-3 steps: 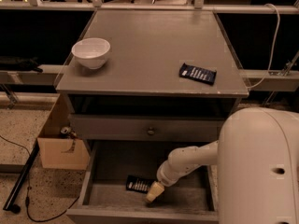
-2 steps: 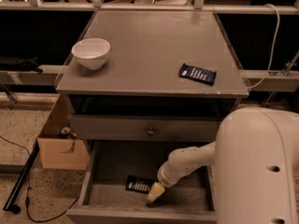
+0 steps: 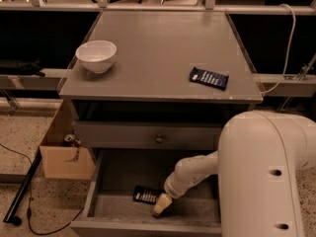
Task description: Pick rxbar chocolate from middle drawer and place on counter
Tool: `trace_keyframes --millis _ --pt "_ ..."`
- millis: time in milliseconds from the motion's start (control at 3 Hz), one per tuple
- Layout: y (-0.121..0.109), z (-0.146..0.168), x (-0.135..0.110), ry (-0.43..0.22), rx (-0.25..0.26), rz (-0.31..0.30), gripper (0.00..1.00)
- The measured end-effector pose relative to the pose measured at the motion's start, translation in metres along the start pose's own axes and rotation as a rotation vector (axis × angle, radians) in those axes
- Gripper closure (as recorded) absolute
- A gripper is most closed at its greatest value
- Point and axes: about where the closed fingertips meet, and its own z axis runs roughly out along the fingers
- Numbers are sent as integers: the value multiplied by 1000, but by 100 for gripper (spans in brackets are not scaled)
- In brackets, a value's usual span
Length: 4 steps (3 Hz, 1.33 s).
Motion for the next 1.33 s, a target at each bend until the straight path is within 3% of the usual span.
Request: trace_keyframes --millis 333,667,1333 --pt "2 -6 0 -5 16 -4 0" --pt "16 -25 -9 -22 56 -46 0" --pt "26 -10 -23 5 44 -82 0"
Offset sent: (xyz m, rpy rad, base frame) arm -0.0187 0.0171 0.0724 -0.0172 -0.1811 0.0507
